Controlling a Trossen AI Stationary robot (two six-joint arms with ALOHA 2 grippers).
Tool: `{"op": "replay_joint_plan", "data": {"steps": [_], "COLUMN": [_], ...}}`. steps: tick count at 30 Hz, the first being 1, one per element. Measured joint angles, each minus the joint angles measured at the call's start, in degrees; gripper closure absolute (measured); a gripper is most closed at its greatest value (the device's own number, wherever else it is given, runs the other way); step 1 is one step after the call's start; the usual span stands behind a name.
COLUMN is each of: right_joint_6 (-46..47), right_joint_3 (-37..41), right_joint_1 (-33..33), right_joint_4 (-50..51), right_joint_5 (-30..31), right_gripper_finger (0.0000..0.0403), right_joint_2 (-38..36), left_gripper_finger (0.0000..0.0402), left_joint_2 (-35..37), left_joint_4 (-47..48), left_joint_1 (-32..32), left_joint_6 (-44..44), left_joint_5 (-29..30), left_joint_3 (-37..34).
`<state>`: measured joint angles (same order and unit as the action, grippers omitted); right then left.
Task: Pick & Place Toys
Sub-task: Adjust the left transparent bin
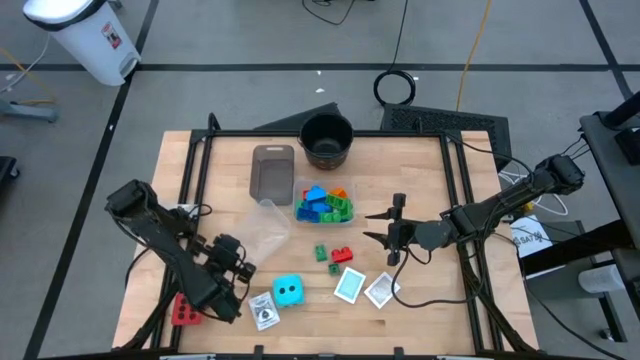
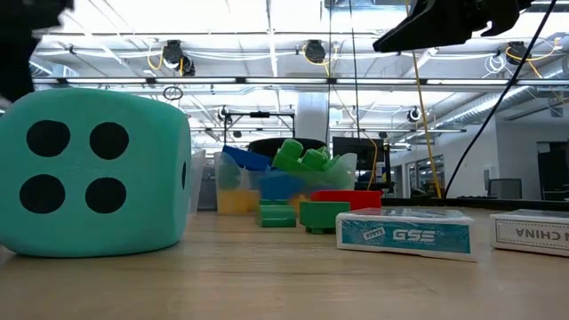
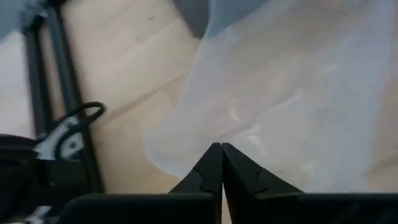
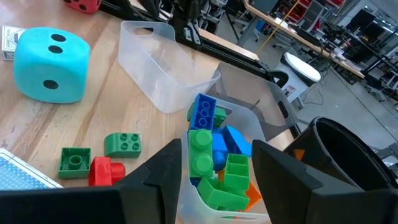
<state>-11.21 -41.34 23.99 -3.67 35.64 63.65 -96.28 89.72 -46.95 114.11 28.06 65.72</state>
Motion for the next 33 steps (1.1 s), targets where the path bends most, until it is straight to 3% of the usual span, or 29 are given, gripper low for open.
{"op": "replay_joint_plan", "data": {"steps": [4, 9, 13, 20, 24, 30, 33], "right_joint_6": [-0.15, -0.13, -0.04, 1.38, 1.3, 1.1, 1.1], "right_joint_3": [0.0, 0.0, 0.0, 0.0, 0.0, 0.0, 0.0], "right_joint_1": [0.0, 0.0, 0.0, 0.0, 0.0, 0.0, 0.0], "right_joint_4": [0.0, 0.03, 0.02, -0.01, -0.07, -0.46, -0.45], "right_joint_5": [0.01, 0.0, 0.0, -1.36, -2.91, -2.91, -2.91], "right_gripper_finger": [0.0238, 0.0238, 0.0238, 0.0238, 0.0238, 0.0238, 0.0238], "right_joint_2": [0.0, 0.0, 0.01, 0.0, -0.01, -0.01, 0.0], "left_gripper_finger": [0.0395, 0.0397, 0.0399, 0.0399, 0.0394, 0.0397, 0.0388], "left_joint_2": [3.26, 4.06, 0.8, -6.82, -8.84, -9.28, -9.28], "left_joint_4": [-1.33, -18.94, -29.87, -23.0, -15.82, -8.25, -6.31], "left_joint_1": [-0.59, -0.44, 1.64, 4.49, 5.22, 6.83, 7.86], "left_joint_6": [-0.9, -14.85, -23.58, -19.94, -16.46, -13.36, -13.09], "left_joint_5": [2.06, 3.15, -2.69, -13.33, -11.63, -4.36, -6.43], "left_joint_3": [4.07, 5.03, 3.67, 2.6, 2.62, 2.6, 2.6]}}
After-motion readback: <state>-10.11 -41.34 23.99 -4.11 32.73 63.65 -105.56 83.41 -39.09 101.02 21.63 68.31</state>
